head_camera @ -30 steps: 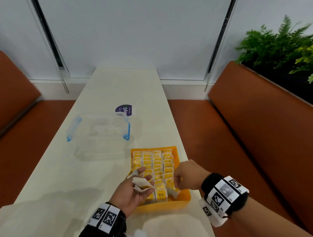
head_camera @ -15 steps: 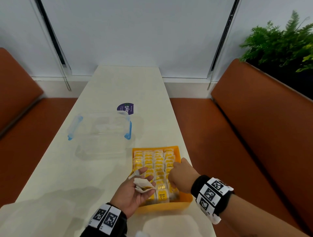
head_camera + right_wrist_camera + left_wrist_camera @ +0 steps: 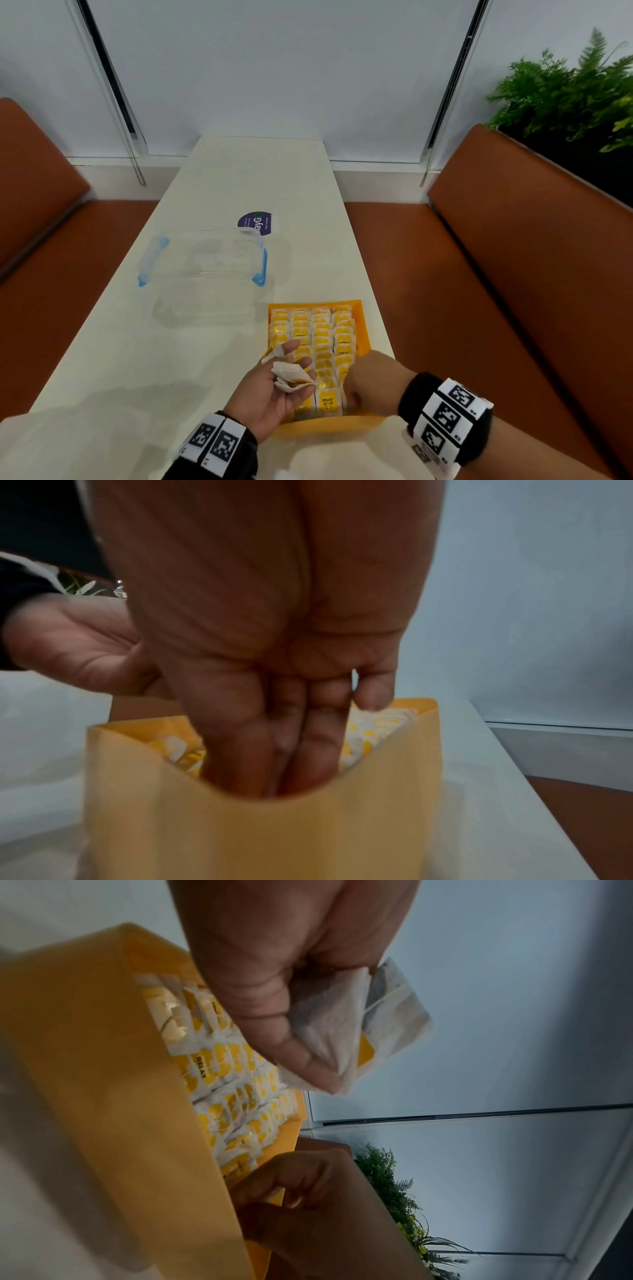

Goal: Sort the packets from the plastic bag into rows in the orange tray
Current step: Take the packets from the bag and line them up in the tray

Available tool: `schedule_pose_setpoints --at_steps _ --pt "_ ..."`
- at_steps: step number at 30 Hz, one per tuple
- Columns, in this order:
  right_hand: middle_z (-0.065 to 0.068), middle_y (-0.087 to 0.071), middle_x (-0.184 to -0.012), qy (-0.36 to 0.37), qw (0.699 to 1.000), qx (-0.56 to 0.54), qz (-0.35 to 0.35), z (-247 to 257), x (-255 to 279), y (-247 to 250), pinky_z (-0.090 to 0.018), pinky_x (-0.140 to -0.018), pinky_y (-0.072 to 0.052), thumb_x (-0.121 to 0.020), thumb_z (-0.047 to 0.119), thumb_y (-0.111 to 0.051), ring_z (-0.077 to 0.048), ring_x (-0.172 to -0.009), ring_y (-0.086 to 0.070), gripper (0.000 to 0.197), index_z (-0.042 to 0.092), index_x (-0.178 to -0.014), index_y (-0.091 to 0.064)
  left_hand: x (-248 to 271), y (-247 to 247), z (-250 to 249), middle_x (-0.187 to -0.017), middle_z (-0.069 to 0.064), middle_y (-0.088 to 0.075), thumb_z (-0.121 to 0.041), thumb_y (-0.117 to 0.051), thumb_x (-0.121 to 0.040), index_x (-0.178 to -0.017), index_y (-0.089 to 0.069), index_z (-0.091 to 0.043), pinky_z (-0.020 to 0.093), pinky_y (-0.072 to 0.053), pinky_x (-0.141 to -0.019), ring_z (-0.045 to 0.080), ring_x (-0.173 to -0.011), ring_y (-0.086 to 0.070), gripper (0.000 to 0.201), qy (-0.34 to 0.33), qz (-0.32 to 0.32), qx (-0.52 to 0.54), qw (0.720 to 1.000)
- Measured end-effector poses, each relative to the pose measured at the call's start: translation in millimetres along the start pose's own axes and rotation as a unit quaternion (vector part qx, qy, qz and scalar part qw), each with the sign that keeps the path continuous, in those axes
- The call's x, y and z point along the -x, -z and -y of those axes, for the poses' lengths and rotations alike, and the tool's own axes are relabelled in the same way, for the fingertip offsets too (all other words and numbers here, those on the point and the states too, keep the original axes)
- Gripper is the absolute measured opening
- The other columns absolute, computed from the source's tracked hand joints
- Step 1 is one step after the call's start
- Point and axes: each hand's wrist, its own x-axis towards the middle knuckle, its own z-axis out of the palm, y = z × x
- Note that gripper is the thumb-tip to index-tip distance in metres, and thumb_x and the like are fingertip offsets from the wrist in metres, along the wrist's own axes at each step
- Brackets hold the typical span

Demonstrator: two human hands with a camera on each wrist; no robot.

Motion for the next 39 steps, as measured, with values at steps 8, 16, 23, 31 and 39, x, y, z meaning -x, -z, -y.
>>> schedule_pose_setpoints --at_steps 8,16,23,31,39 --pt "-0.002 -0.037 -0.059 -0.042 0.994 0.009 0.101 8 -19 -3 -0.024 -0.046 -0.028 -0.092 0.008 -0.046 -0.017 -0.05 -0.034 0.021 0.001 -0.082 -0.063 -1 -2 2 -0.09 0.018 -0.061 -0.005 -0.04 -0.093 -0.101 -0.062 -0.011 0.034 -0.057 -0.048 0.03 -0.071 -0.061 0.024 0.01 -0.005 0.001 1.0" --pt "-0.005 -0.045 -0.061 -0.063 0.995 -0.061 0.054 3 -21 9 -0.029 -0.053 -0.036 -0.092 0.012 -0.046 -0.021 -0.055 -0.042 0.037 0.009 -0.056 -0.045 -1 -2 2 -0.091 0.018 -0.06 -0.004 -0.04 -0.093 -0.101 -0.061 -0.011 0.033 -0.057 -0.048 0.031 -0.074 -0.06 0.024 0.007 -0.012 -0.002 1.0" --pt "0.009 -0.053 -0.068 -0.045 0.876 -0.403 -0.26 -12 12 51 -0.01 -0.052 -0.035 -0.084 0.02 -0.068 -0.001 -0.056 -0.045 0.012 0.027 -0.077 -0.062 -3 -6 5 -0.093 0.018 -0.059 -0.003 -0.041 -0.093 -0.103 -0.059 -0.01 0.033 -0.057 -0.051 0.031 -0.078 -0.06 0.022 -0.005 -0.004 -0.002 1.0" --pt "0.017 -0.042 -0.068 0.02 0.894 -0.353 -0.274 24 14 35 -0.01 -0.057 -0.033 -0.081 0.019 -0.07 0.014 -0.067 -0.05 0.014 0.008 -0.08 -0.061 -13 -13 12 -0.087 0.018 -0.066 0.0 -0.04 -0.092 -0.113 -0.055 -0.004 0.031 -0.058 -0.061 0.024 -0.073 -0.062 0.026 -0.029 0.02 0.003 0.999" --pt "0.002 -0.045 -0.062 -0.077 0.776 -0.566 -0.269 3 11 34 -0.019 -0.043 -0.038 -0.092 0.018 -0.059 -0.002 -0.047 -0.044 0.027 0.019 -0.07 -0.043 -5 -12 13 -0.09 0.016 -0.055 -0.011 -0.044 -0.095 -0.102 -0.06 -0.009 0.034 -0.058 -0.054 0.032 -0.081 -0.06 0.017 0.002 -0.013 -0.016 1.0"
